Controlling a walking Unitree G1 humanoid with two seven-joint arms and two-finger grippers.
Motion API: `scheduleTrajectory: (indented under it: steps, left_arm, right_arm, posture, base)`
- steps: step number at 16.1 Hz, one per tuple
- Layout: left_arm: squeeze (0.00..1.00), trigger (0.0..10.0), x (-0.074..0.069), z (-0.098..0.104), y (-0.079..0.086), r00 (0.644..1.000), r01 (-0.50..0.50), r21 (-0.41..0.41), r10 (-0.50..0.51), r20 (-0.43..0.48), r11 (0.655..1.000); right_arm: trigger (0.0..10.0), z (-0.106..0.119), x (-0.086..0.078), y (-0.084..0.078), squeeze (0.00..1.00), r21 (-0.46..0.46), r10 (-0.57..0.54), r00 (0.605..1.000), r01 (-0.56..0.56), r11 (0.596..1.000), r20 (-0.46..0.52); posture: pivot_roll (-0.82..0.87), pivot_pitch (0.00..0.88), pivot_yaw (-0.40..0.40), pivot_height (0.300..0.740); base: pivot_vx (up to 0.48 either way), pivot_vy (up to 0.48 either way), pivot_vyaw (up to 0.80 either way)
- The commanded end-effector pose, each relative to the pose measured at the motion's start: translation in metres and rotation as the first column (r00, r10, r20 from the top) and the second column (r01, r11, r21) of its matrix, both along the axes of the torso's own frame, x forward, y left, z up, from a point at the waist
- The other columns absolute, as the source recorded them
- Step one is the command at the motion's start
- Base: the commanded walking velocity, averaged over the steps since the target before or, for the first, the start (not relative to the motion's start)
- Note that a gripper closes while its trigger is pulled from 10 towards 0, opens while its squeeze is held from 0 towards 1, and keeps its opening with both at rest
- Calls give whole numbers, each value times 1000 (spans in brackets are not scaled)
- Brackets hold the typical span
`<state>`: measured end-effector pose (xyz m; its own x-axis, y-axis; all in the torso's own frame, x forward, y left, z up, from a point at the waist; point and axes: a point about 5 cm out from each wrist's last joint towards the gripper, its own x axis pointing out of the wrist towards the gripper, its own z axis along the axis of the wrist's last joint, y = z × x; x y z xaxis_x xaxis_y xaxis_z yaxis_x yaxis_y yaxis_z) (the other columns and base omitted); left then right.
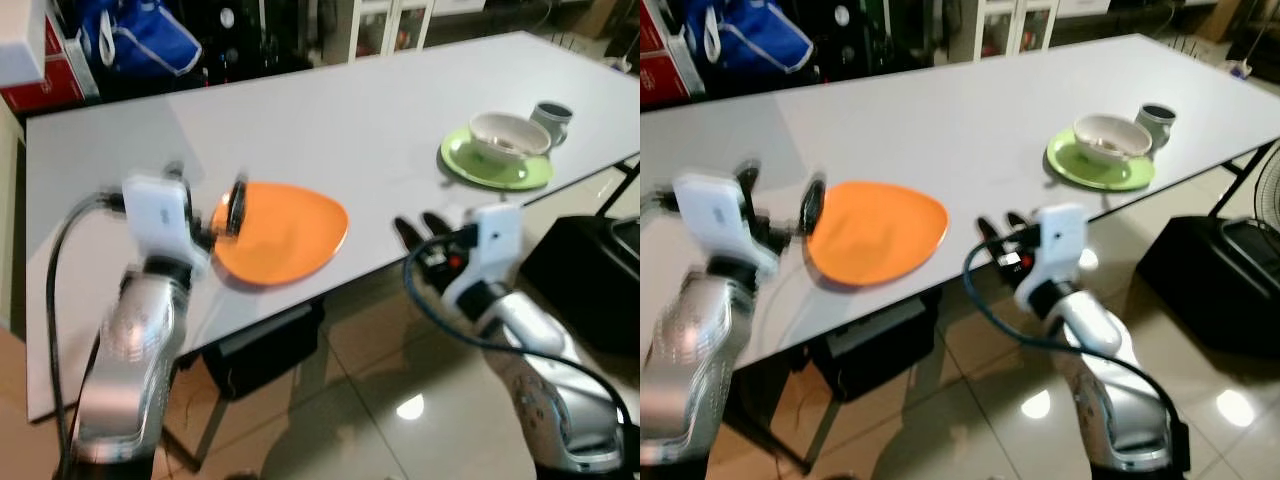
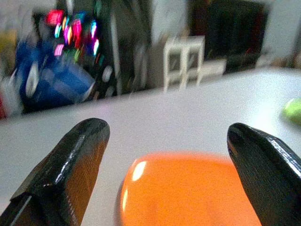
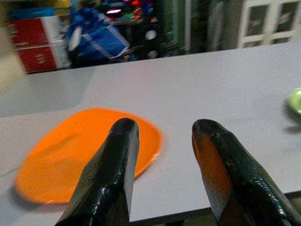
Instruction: Setting the table
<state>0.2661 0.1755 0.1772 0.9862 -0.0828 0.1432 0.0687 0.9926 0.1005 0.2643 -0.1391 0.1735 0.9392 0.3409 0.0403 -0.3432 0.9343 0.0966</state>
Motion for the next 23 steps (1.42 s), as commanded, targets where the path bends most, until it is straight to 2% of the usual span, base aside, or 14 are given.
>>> scheduleTrajectory:
  steps: [1, 3, 6, 9, 13, 17, 23]
  left_arm:
    - [0, 10000, -4, 2, 0, 999, -32, -14, 31, -8, 999]
    - [0, 10000, -12, 5, -1, 1000, -26, -42, 26, 0, 999]
    - [0, 10000, -18, 10, -10, 1000, -5, 1, 5, 2, 1000]
    - [0, 10000, -22, 12, -14, 999, 30, 70, -31, 9, 997]
    - [0, 10000, -22, 11, -21, 998, 65, 75, -64, -17, 995]
    - [0, 10000, -22, 12, -18, 997, 71, 101, -69, -23, 992]
    - [0, 10000, -24, 12, -25, 993, 113, 134, -110, -31, 984]
  right_arm:
    - [10000, 3, 1, -5, 0, -9, -43, 999, 43, 999, 27]
    - [10000, 6, 2, -5, 0, -31, -34, 998, 35, 999, 54]
    - [10000, 3, 0, 5, 0, -56, 58, 996, -55, 997, 60]
    - [10000, -5, -1, 10, 0, -46, 80, 996, -78, 996, 41]
    - [10000, -7, -4, 11, 0, -26, 109, 993, -108, 994, 45]
    - [10000, -13, -6, 8, 0, -20, 102, 994, -101, 995, 31]
    - [10000, -17, -7, 0, 0, 45, 42, 999, -43, 998, 23]
  posture:
    - [43, 0, -40, 740]
    - [36, 0, -43, 740]
    - [64, 0, -61, 740]
    - [71, 0, -62, 740]
    - [65, 0, -46, 740]
    - [73, 0, -42, 740]
    - [91, 0, -40, 740]
  base:
    - [0, 0, 0]
    - [0, 0, 0]
    - [0, 0, 800]
    - [0, 0, 800]
    - [0, 364, 800]
    - [0, 471, 800]
    - [0, 480, 0]
